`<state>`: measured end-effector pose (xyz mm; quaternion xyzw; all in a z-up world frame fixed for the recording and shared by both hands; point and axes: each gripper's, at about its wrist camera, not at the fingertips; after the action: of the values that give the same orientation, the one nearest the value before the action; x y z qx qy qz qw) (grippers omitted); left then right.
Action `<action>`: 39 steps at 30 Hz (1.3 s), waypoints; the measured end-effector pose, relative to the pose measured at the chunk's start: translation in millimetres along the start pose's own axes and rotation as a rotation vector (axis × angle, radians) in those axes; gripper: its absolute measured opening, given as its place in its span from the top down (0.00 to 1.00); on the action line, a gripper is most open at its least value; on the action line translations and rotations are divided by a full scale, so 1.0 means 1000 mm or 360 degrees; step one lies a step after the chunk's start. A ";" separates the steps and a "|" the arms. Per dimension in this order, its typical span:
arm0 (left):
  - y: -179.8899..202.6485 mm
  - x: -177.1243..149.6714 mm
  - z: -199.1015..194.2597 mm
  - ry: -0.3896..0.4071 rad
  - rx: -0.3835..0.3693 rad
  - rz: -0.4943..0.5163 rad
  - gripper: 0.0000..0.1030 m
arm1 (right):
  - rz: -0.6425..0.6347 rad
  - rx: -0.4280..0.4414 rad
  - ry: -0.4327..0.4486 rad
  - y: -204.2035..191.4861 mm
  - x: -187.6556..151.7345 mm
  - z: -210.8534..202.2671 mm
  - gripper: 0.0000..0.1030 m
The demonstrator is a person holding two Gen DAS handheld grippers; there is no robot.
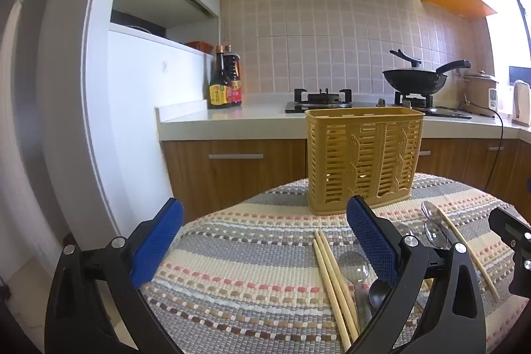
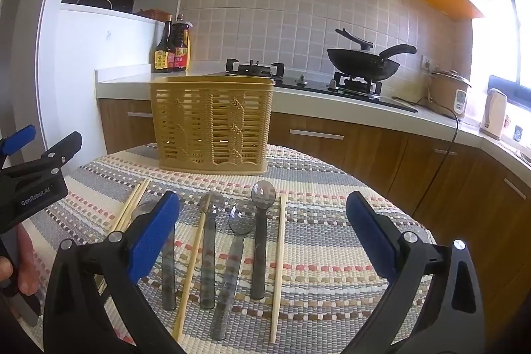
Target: Organize utensils
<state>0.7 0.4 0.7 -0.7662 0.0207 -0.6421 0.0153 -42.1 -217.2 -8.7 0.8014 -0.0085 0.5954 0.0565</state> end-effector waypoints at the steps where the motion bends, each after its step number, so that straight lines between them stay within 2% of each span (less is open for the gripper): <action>1: 0.000 0.000 0.001 0.0002 0.0000 0.0005 0.07 | -0.0003 0.0001 0.0000 0.000 -0.001 0.000 0.07; 39: 0.000 0.001 -0.004 0.0007 0.0004 -0.0004 0.07 | 0.0018 0.0016 0.0013 0.000 0.001 -0.001 0.07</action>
<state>-3.0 0.7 2.2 -0.7648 0.0192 -0.6438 0.0154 -42.4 -216.7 -7.6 0.7992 -0.0097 0.5989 0.0491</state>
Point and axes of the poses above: each gripper's, at about its wrist camera, not at the fingertips, and z roughly the way its jaws point, y to its right, x to its top, and after that the axes turned 4 degrees about y, right-handed
